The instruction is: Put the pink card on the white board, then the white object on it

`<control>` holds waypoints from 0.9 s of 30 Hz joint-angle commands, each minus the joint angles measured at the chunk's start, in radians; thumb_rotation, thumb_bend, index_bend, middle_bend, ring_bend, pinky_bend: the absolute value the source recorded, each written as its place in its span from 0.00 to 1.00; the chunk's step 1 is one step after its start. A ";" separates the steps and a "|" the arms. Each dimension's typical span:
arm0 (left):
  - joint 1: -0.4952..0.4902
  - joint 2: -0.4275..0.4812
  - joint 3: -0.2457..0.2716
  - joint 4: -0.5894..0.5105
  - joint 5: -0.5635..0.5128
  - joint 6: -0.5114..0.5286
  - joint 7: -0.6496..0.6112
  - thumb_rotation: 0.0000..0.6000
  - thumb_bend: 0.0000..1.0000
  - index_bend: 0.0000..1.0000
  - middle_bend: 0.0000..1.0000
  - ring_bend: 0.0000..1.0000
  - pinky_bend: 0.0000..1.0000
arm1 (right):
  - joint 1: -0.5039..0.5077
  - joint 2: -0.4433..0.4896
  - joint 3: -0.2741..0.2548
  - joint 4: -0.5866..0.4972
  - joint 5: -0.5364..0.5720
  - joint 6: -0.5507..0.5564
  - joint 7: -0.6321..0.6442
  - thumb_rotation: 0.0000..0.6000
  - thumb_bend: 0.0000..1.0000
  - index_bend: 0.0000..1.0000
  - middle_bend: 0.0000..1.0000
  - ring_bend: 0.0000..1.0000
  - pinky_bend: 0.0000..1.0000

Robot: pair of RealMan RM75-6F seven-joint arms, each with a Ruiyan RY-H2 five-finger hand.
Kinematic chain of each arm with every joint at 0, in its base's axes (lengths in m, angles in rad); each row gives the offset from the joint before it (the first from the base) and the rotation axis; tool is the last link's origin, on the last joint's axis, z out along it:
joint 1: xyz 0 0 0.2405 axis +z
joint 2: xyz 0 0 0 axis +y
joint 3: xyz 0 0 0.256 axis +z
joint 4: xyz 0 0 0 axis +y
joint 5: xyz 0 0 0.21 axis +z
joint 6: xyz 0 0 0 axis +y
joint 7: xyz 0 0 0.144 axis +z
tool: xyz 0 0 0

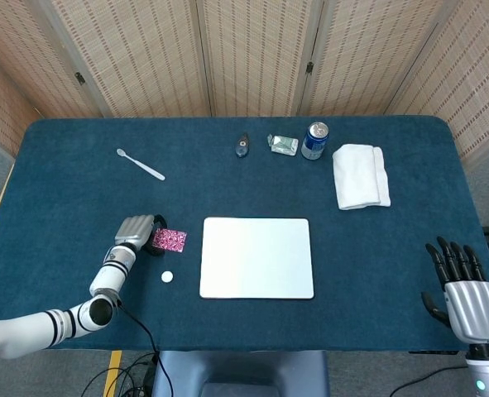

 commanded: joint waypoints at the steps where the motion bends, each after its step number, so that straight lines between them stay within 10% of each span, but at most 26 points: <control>1: -0.001 -0.002 0.000 0.005 0.003 -0.002 -0.005 1.00 0.26 0.36 1.00 1.00 1.00 | 0.002 0.000 0.001 0.000 0.003 -0.004 -0.001 1.00 0.24 0.00 0.00 0.00 0.00; 27: -0.013 0.048 -0.013 -0.121 0.002 0.083 0.007 1.00 0.26 0.48 1.00 1.00 1.00 | 0.002 0.009 -0.009 -0.004 -0.013 0.001 0.013 1.00 0.24 0.00 0.00 0.00 0.00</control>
